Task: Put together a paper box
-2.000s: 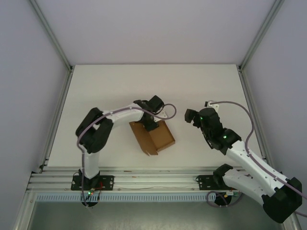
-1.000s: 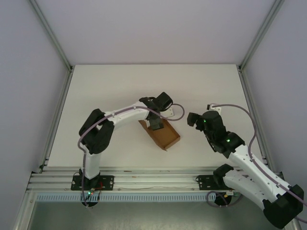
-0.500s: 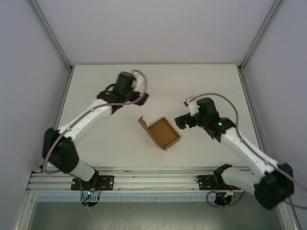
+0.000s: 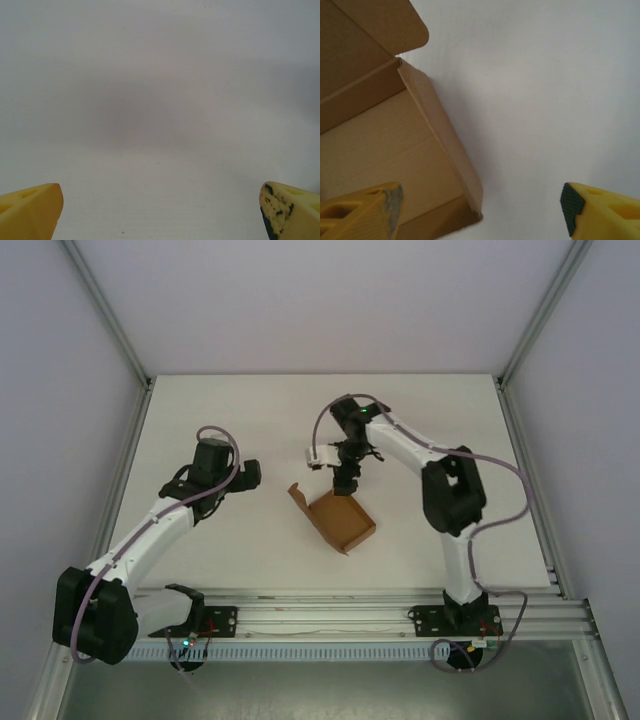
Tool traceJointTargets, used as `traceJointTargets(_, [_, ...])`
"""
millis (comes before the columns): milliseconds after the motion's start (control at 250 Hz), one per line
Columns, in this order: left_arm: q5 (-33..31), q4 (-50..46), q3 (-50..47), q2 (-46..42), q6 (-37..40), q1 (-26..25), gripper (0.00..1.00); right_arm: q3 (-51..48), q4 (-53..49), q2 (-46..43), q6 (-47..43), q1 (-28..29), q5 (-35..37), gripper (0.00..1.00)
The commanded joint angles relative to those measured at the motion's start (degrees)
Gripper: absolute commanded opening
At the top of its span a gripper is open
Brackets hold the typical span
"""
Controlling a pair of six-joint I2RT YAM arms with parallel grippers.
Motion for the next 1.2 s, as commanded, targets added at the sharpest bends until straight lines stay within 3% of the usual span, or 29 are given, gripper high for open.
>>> traceJointTargets(0, [-2.59,0.13,0.71,-1.9,-1.74,0.7,1.0,4.81,-10.36,4.64,-6.24,1.38,1.99,0.78])
traceJointTargets(60, [-3.0,0.01,1.0,-1.85,-1.72,0.79,1.0,5.67,-8.79,6.51,-5.33,1.67,2.25,0.71])
traceJointTargets(128, [-2.92,-0.07,1.43,-1.76,-1.59,0.73,1.0,5.71,-6.6,7.29,-3.25,1.92,1.87,0.48])
traceJointTargets(260, [-3.93,-0.02,1.86,-2.1,-1.59,0.82,1.0,2.54,-1.2,5.2,2.08,1.9,2.87,0.19])
traceJointTargets(456, [-6.45,0.48,3.04,-3.26,-2.55,0.8,1.0,-9.54,11.52,-3.59,14.67,1.87,7.22,0.05])
traceJointTargets(564, [-8.78,-0.52,4.69,-3.17,-4.02,0.81,1.0,-18.57,23.45,-9.52,32.2,1.97,14.13,0.05])
traceJointTargets(676, [-10.33,-1.27,5.79,-2.64,-5.49,0.81,1.0,-27.49,33.77,-14.82,61.42,3.06,26.82,0.04])
traceJointTargets(776, [-8.76,-0.61,6.3,-1.6,-5.01,0.82,1.0,-34.4,34.39,-18.46,86.85,5.41,37.6,0.04])
traceJointTargets(903, [-4.82,1.41,6.19,-0.11,-3.41,0.81,1.0,-40.89,34.37,-21.55,108.15,10.61,45.98,0.07])
traceJointTargets(979, [-2.47,2.36,6.24,0.7,-1.94,0.81,1.0,-42.92,36.2,-22.41,114.17,12.59,44.59,0.07])
traceJointTargets(1031, [0.53,3.42,5.87,1.05,-0.03,0.8,1.0,-43.12,35.19,-22.73,117.27,14.58,47.71,0.09])
traceJointTargets(1083, [4.64,5.08,5.26,1.43,2.24,0.82,1.0,-42.86,34.17,-23.24,117.94,16.18,51.27,0.24])
traceJointTargets(1151, [11.94,6.23,5.05,1.84,5.86,0.79,1.0,-41.8,31.83,-24.31,118.44,16.76,54.12,0.26])
traceJointTargets(1199, [16.37,7.37,4.76,2.08,8.0,0.7,1.0,-41.63,31.83,-25.62,117.85,16.88,55.01,0.34])
